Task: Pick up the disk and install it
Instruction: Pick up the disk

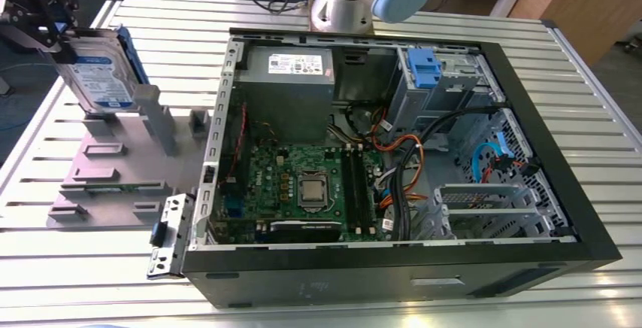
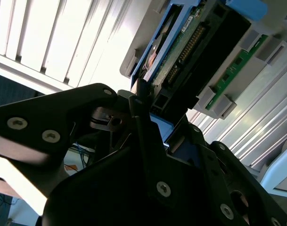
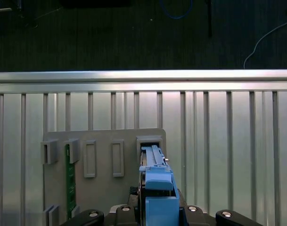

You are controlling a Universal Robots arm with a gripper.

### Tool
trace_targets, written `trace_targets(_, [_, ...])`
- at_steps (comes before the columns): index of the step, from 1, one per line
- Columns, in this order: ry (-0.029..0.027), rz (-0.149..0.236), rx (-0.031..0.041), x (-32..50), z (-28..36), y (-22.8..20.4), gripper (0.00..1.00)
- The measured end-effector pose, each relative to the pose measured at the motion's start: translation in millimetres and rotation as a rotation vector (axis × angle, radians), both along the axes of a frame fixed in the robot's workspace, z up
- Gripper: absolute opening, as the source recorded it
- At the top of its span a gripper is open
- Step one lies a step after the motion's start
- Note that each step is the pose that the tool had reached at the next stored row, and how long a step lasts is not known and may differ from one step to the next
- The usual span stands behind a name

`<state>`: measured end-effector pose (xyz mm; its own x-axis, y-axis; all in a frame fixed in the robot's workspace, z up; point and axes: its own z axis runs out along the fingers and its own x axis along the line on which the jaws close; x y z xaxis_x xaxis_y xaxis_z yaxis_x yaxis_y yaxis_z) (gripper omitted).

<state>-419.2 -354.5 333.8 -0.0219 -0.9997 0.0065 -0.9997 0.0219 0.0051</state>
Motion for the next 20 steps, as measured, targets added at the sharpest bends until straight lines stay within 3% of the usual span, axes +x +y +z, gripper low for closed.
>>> trace_targets(20, [0.0001, 0.000, 0.0000, 0.0, 4.9, 0.0, 0.37])
